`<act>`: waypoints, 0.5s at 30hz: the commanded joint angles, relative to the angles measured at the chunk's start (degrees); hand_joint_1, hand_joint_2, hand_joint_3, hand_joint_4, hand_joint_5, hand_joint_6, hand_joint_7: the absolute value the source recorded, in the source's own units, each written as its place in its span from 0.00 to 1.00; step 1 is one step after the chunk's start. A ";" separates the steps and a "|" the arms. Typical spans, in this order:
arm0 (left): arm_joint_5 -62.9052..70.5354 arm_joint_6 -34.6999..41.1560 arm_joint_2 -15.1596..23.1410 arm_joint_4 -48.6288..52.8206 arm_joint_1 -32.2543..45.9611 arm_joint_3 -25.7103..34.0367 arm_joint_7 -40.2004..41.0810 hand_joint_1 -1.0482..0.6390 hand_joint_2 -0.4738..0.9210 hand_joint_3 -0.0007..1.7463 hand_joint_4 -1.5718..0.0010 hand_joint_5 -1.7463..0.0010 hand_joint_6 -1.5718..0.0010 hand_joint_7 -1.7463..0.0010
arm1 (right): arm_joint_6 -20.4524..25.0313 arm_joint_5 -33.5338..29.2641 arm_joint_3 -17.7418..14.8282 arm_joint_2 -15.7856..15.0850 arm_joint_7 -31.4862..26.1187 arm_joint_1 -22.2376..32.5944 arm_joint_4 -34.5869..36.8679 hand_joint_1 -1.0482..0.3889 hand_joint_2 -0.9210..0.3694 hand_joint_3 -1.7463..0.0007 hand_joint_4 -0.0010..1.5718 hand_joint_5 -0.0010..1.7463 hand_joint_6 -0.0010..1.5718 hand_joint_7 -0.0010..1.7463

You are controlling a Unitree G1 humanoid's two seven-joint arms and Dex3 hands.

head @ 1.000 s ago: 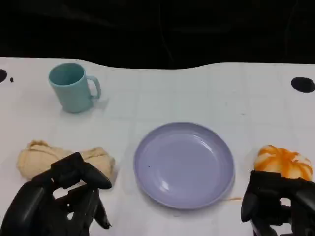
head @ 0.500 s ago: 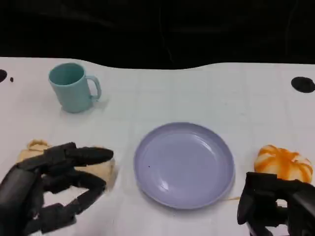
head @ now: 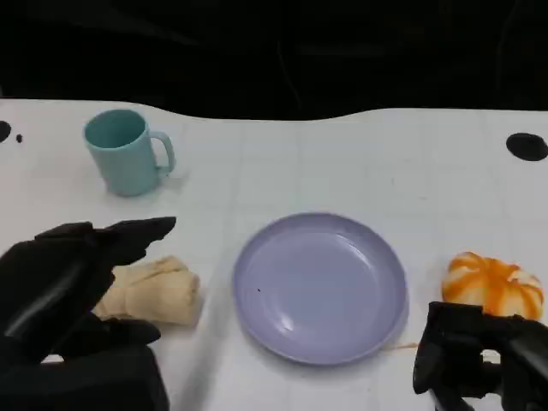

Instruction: Grasp the towel on the left side of the plate with the left hand and place it into the plate.

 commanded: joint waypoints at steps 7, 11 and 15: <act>16.95 4.19 -1.05 14.59 -11.66 -10.13 -7.04 0.25 0.99 0.00 0.86 0.86 0.85 1.00 | -0.12 -0.01 -0.23 -0.40 -0.35 0.59 -1.12 0.68 0.30 0.32 0.45 1.00 0.40 0.88; 19.45 3.76 -2.44 24.79 -16.20 -12.95 -5.91 0.25 0.98 0.00 0.82 0.88 0.83 0.99 | -0.35 -0.03 -0.22 -0.51 -0.29 0.87 -1.41 0.69 0.30 0.31 0.45 1.00 0.40 0.88; 20.20 2.92 -3.75 33.31 -20.04 -15.03 -4.62 0.26 0.98 0.00 0.80 0.90 0.82 0.99 | -0.31 -0.10 -0.22 -0.57 -0.38 1.23 -1.85 0.68 0.31 0.31 0.45 1.00 0.40 0.87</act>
